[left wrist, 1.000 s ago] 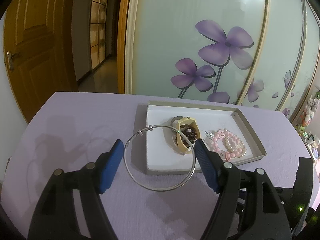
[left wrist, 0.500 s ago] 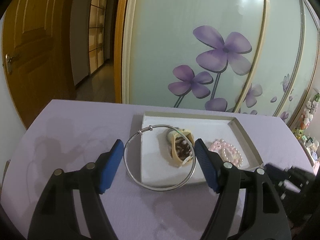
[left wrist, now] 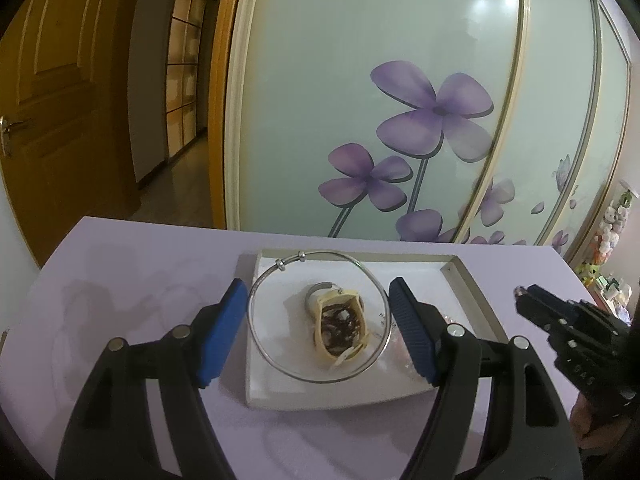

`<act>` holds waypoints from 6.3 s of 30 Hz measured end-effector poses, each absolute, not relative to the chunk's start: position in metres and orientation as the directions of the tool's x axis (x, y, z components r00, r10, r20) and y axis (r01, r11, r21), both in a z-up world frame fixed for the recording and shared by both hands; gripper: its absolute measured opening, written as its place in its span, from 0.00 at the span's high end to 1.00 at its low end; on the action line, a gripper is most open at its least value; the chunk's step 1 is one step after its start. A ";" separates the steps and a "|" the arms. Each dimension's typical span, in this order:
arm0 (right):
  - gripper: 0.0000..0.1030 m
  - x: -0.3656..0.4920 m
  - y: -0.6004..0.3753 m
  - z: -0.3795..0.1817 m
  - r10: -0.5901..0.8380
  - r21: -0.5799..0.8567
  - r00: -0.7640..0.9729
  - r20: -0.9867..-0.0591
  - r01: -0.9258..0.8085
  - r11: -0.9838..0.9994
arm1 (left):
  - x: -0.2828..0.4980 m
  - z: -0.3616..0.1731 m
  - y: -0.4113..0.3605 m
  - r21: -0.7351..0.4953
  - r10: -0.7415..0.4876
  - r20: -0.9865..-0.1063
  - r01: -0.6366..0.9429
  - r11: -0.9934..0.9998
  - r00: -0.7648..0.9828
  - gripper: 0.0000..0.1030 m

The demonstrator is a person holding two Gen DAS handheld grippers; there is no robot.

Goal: Organize jewelry

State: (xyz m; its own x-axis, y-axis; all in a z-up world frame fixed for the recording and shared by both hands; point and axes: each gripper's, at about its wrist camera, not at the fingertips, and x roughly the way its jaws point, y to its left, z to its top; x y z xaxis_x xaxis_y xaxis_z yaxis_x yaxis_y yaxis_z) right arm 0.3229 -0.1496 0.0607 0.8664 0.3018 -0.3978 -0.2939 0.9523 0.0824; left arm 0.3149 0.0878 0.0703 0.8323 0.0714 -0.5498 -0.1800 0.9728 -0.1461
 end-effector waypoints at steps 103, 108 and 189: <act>0.06 0.262 -0.152 0.057 0.374 0.157 0.874 -0.309 -0.341 0.927 | 0.253 0.069 0.094 -0.173 0.069 -0.500 -0.178 0.969 0.863 0.05; 0.01 0.244 -0.149 0.055 0.359 0.178 0.889 -0.286 -0.319 0.931 | 0.227 0.069 0.084 -0.145 0.105 -0.482 -0.197 0.970 0.870 0.02; 0.01 0.204 -0.133 0.037 0.245 0.162 0.940 -0.237 -0.210 0.964 | 0.180 0.038 0.051 -0.119 0.087 -0.398 -0.146 0.982 0.913 0.02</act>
State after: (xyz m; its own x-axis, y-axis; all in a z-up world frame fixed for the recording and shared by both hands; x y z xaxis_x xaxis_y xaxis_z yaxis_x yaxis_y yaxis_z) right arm 0.2045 -0.1326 0.0374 0.9401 0.2449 -0.2373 -0.2103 0.9642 0.1619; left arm 0.1797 0.0511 0.0382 0.9133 0.0874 -0.3978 -0.1460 0.9821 -0.1194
